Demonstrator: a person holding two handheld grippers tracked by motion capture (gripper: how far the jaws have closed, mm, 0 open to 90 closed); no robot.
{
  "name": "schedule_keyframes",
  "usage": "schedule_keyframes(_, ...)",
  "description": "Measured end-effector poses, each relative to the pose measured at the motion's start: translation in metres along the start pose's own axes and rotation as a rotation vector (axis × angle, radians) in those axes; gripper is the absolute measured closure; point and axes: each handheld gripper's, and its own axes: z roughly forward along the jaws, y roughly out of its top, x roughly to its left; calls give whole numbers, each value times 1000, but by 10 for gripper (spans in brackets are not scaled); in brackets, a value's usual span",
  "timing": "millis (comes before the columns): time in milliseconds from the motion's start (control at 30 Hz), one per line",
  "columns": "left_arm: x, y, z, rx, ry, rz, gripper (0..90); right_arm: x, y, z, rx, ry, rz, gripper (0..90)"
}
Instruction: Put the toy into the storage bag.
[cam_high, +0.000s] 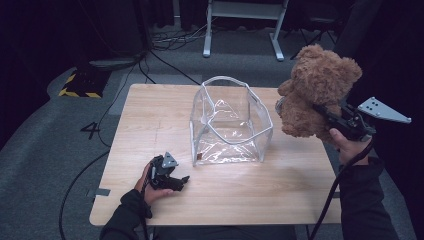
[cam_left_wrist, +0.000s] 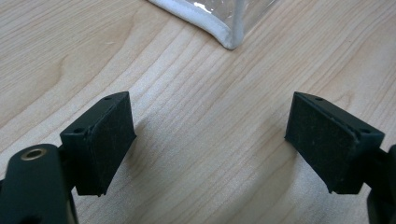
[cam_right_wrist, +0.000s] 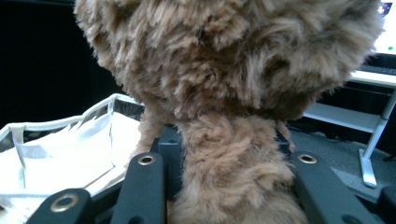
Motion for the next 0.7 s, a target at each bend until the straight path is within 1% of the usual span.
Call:
schedule_keyframes(133,0,0,0,-1,0,0,156,1,5,0,-15,-3,-1,635)
schedule_keyframes(167,0,0,0,-2,1,-1,156,2,7,0,-25,-4,8,635)
schedule_keyframes(233,0,0,0,-2,1,-1,155,5,13,0,-38,-4,4,635)
schedule_keyframes(267,0,0,0,-2,2,-2,155,5,13,0,-38,-4,4,635)
schedule_keyframes(400,0,0,0,-1,2,-2,155,10,23,2,-49,0,-11,636)
schedule_keyframes(700,0,0,0,-2,2,-2,155,14,39,3,-68,6,-23,636)
